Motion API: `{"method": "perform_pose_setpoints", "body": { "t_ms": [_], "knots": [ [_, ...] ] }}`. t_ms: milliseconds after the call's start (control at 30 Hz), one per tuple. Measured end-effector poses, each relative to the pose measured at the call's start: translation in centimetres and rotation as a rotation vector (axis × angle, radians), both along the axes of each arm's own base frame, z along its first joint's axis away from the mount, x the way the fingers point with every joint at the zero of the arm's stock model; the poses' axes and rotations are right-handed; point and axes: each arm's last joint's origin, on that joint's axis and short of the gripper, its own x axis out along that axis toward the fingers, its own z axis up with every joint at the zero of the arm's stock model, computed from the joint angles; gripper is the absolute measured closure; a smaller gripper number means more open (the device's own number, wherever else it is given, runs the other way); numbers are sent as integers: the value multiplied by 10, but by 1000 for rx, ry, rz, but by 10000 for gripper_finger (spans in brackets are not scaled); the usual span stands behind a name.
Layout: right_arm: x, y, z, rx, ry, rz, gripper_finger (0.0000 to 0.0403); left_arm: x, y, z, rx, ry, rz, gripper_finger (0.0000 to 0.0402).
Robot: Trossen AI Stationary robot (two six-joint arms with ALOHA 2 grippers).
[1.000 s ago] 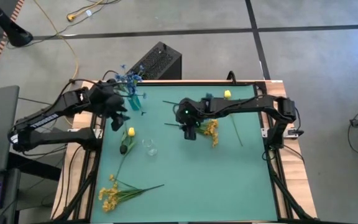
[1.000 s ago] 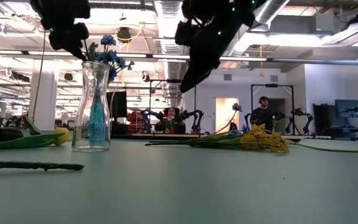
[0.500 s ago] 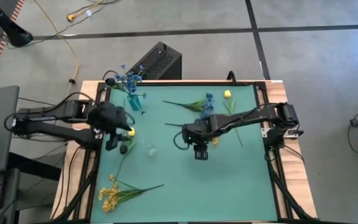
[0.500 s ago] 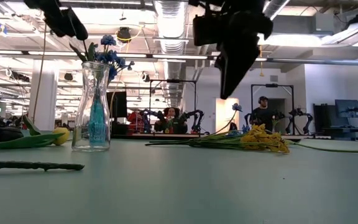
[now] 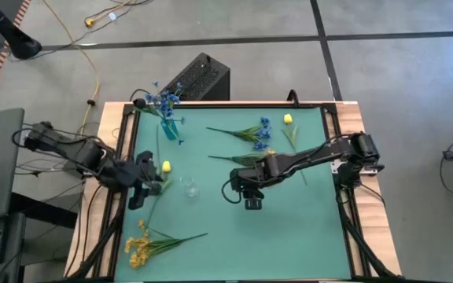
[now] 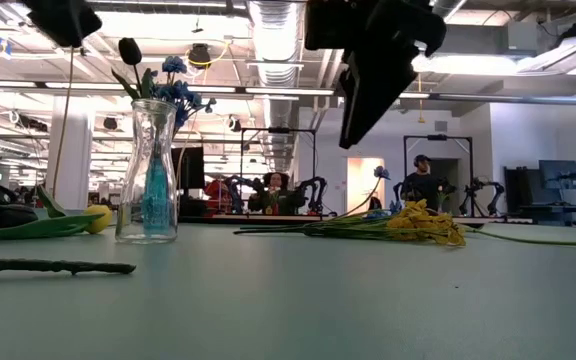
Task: Sort flowers into vase by color
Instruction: Put the black flower into the blue vase
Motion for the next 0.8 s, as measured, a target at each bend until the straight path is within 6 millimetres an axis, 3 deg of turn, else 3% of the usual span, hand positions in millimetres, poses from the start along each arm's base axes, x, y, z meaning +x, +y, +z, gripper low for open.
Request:
{"method": "perform_pose_setpoints", "body": {
  "t_ms": [100, 200, 333, 433, 600, 800],
  "knots": [
    [2, 2, 1, -1, -29, 26, 207, -1, -5, -16, -43, 50, 41, 201],
    [4, 3, 2, 4, -42, 36, 207, -1, -6, -28, -98, 81, 194, 201],
    [4, 2, 2, -17, -40, 82, 207, -3, 2, -36, -33, 96, 371, 201],
    [5, -1, 2, -35, -45, 112, 207, -4, 12, -40, 16, 130, 496, 201],
    [6, -5, 2, -37, -54, 105, 207, -2, 39, -48, 12, 203, 855, 223],
    [7, -8, 1, -52, -57, 129, 207, 13, 65, -53, 58, 253, 905, 266]
  ]
}}
